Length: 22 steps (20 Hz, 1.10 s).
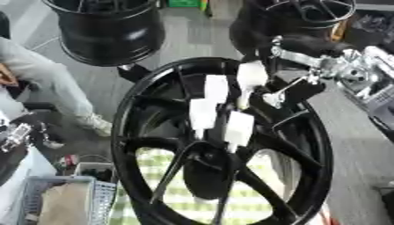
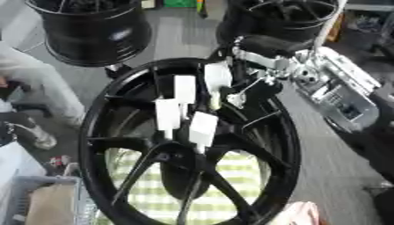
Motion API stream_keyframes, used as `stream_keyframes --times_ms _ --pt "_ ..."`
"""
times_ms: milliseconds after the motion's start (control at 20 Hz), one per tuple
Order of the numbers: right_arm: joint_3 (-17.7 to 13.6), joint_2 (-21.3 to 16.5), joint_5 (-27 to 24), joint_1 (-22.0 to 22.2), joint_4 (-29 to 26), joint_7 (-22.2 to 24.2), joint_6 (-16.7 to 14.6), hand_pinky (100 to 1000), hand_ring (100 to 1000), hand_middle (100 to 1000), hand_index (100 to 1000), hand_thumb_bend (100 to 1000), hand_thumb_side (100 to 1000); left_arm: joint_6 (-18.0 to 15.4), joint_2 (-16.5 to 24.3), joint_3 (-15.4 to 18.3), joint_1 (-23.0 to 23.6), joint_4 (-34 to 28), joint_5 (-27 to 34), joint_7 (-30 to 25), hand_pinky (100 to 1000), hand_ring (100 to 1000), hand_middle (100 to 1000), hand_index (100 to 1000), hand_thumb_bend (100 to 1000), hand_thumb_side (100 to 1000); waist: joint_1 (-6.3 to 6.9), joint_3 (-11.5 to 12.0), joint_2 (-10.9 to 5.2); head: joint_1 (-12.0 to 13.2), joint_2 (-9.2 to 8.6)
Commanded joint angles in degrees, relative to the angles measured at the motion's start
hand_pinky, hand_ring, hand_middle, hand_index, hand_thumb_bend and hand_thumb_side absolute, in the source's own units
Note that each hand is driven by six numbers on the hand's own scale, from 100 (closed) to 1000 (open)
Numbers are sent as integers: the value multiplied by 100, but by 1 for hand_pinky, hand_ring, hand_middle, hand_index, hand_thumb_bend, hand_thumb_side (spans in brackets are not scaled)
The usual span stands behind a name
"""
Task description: Pull the pin out of the wheel hub.
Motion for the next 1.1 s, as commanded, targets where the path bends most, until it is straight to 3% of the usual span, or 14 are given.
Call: stream_keyframes --times_ms 50,350,550,800,1100 --pt "-359 -382 -308 -47 -385 -144 159 576 520 276 401 100 100 9 89 34 -69 -112 2 0 652 604 637 782 100 865 17 -24 -66 27 -15" --pt "-1019 -948 -839 167 -698 -340 433 580 520 277 402 100 100 15 117 54 -50 -110 -7 15 652 603 637 782 100 866 -10 -76 -86 69 -15" --pt "-1687 -1298 -778 595 -519 -700 573 582 521 279 405 100 100 35 131 75 -27 -115 -24 29 652 603 637 782 100 869 -45 -141 -100 117 -15" --pt "-2777 -1353 -488 1540 249 -1693 819 565 511 275 402 100 100 60 140 122 -9 -135 -36 69 652 604 638 782 100 869 -59 -219 -101 205 -15" --pt "-3893 -862 -529 2775 1404 -3238 1121 542 506 287 420 100 100 71 151 173 -8 -146 -32 125 652 604 638 782 100 868 -54 -335 -94 283 -15"
